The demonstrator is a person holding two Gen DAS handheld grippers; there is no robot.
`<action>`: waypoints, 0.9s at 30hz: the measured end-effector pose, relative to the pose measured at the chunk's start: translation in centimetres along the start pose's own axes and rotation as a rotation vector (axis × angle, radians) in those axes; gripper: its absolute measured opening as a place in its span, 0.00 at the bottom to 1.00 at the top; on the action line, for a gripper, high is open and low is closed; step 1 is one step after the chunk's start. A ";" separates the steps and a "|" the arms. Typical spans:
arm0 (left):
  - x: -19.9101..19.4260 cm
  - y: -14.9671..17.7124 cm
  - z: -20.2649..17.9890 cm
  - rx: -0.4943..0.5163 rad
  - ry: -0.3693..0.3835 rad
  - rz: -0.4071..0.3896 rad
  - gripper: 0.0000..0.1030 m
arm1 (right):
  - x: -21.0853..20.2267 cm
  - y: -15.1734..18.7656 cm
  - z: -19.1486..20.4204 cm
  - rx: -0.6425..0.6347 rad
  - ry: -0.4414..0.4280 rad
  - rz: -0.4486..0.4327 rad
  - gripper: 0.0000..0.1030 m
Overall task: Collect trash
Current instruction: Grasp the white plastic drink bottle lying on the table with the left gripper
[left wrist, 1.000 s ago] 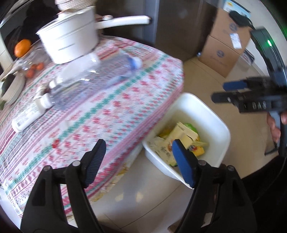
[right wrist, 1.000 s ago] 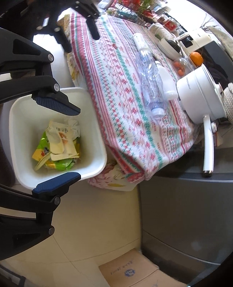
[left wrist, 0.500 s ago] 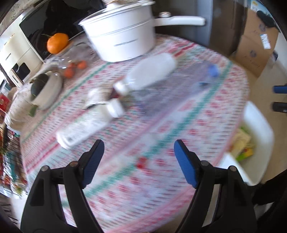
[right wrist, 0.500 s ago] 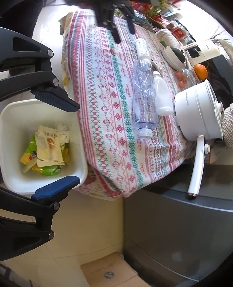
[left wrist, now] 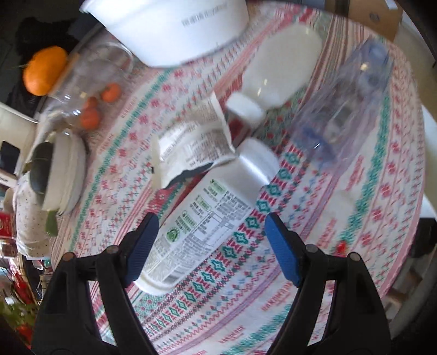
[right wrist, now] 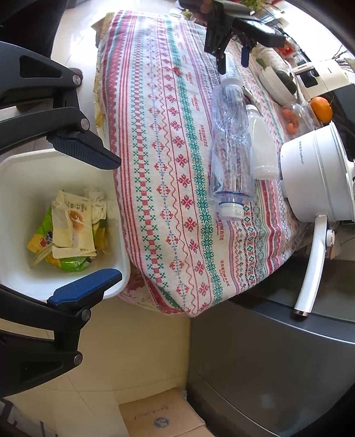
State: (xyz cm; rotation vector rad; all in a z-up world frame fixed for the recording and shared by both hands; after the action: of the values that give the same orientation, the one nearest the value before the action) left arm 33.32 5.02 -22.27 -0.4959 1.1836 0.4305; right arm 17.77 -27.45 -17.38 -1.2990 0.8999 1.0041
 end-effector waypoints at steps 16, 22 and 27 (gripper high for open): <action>1.7 1.8 -1.9 -0.271 0.219 0.089 0.50 | 1.3 -1.8 1.7 0.016 -0.040 0.014 0.74; -0.7 3.9 -4.2 -0.434 0.200 0.024 0.49 | 0.4 -4.1 4.2 -0.043 -0.075 -0.007 0.74; -4.8 6.1 -7.0 -0.517 0.224 -0.061 0.49 | 0.4 -6.1 7.4 -0.202 -0.035 -0.040 0.74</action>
State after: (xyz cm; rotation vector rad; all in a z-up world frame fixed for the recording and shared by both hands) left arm 23.02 5.62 -20.69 -1.0460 1.2664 0.6446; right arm 23.51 -20.05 -15.14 -1.4581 0.7580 1.1049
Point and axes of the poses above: each gripper's, at about its wrist camera, not at the fingertips, and x roughly the way its jaws point, z to its left, y to its underside, the point moved 6 cm from there along x, roughly the way its jaws point, and after that the axes turned 9 degrees about x, right-handed, at the moved point
